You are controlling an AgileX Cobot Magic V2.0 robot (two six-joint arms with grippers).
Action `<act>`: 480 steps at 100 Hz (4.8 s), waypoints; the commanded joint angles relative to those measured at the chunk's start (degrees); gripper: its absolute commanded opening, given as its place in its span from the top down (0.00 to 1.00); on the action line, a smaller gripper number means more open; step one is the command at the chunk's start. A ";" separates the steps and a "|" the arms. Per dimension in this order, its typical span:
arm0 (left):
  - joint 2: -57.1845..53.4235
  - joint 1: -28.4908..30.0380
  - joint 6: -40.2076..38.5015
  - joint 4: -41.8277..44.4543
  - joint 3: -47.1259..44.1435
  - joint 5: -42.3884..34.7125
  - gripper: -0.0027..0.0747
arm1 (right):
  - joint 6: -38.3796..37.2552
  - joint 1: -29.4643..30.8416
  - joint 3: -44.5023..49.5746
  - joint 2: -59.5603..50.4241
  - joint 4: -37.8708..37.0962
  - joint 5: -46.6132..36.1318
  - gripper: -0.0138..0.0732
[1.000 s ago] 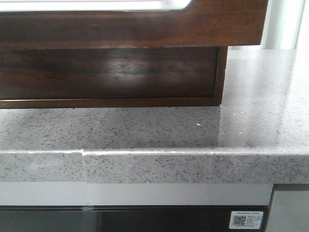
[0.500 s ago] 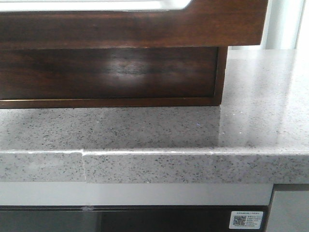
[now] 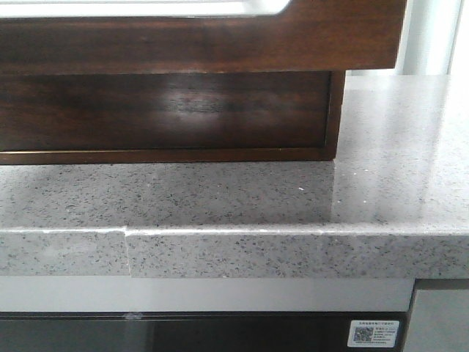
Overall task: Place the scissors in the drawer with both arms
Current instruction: 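Lower the right gripper and grasp the grey-orange scissors at the pivot, then carry the scissors with the right gripper and lower them into the drawer, then open the right gripper, release the scissors, and lift away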
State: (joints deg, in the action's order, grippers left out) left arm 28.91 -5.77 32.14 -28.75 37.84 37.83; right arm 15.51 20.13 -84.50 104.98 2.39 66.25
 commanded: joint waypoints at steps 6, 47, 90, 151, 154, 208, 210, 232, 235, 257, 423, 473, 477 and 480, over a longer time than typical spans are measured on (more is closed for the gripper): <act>0.29 -0.40 -0.36 -1.93 2.00 -4.11 0.49 | 0.85 0.27 -1.46 -1.79 0.09 1.00 0.83; 0.29 -0.40 -0.36 -1.93 2.00 -4.11 0.49 | 2.84 0.16 -1.57 -4.20 1.90 0.52 0.87; 0.29 -0.40 -0.36 -1.93 2.00 -4.11 0.49 | 5.71 -6.14 -7.77 -24.53 5.16 0.06 0.87; 0.29 -0.40 -0.36 -1.93 2.00 -4.11 0.49 | 32.14 -49.68 -16.05 -32.09 13.00 -9.91 0.87; 0.29 -0.40 -0.36 -1.93 2.00 -4.11 0.49 | 32.71 -50.89 -16.05 -31.44 12.43 -10.13 0.87; 0.29 -0.40 -0.36 -1.93 2.00 -4.11 0.49 | 34.36 -68.11 -16.05 -16.53 -19.67 -7.72 0.87; 0.29 -0.40 -0.36 -1.93 2.00 -4.11 0.49 | 34.36 -68.11 -16.05 -16.26 -20.08 -7.47 0.87; 0.29 -0.40 -0.36 -1.93 2.00 -4.11 0.49 | 34.36 -68.11 -16.05 -14.33 -21.23 -3.95 0.86; 0.29 -0.40 -0.36 -1.93 2.00 -4.11 0.49 | 34.14 -68.11 -16.05 -14.21 -21.66 -3.65 0.86; 0.29 -0.40 -0.36 -1.93 2.00 -4.11 0.49 | 33.30 -68.11 -16.05 -13.85 -22.78 -1.78 0.85; 0.29 -0.40 -0.36 -1.93 2.00 -4.11 0.49 | -22.53 -36.04 39.30 -65.30 -12.19 -34.55 0.58; 0.29 -0.40 -0.36 -2.18 2.00 -4.11 0.70 | -22.53 -36.04 46.28 -69.66 -13.52 -34.92 0.84; 0.29 -0.40 -0.36 -2.13 2.00 -4.11 0.75 | -22.53 -36.04 46.28 -69.66 -13.92 -34.92 0.87; 0.29 -0.40 -0.36 -2.13 2.00 -4.11 0.78 | -22.53 -36.04 46.28 -69.66 -14.02 -34.92 0.91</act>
State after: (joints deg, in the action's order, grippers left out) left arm 28.91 -5.77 32.14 -28.97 37.84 37.83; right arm -7.14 -16.26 -36.72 35.46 -9.75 35.72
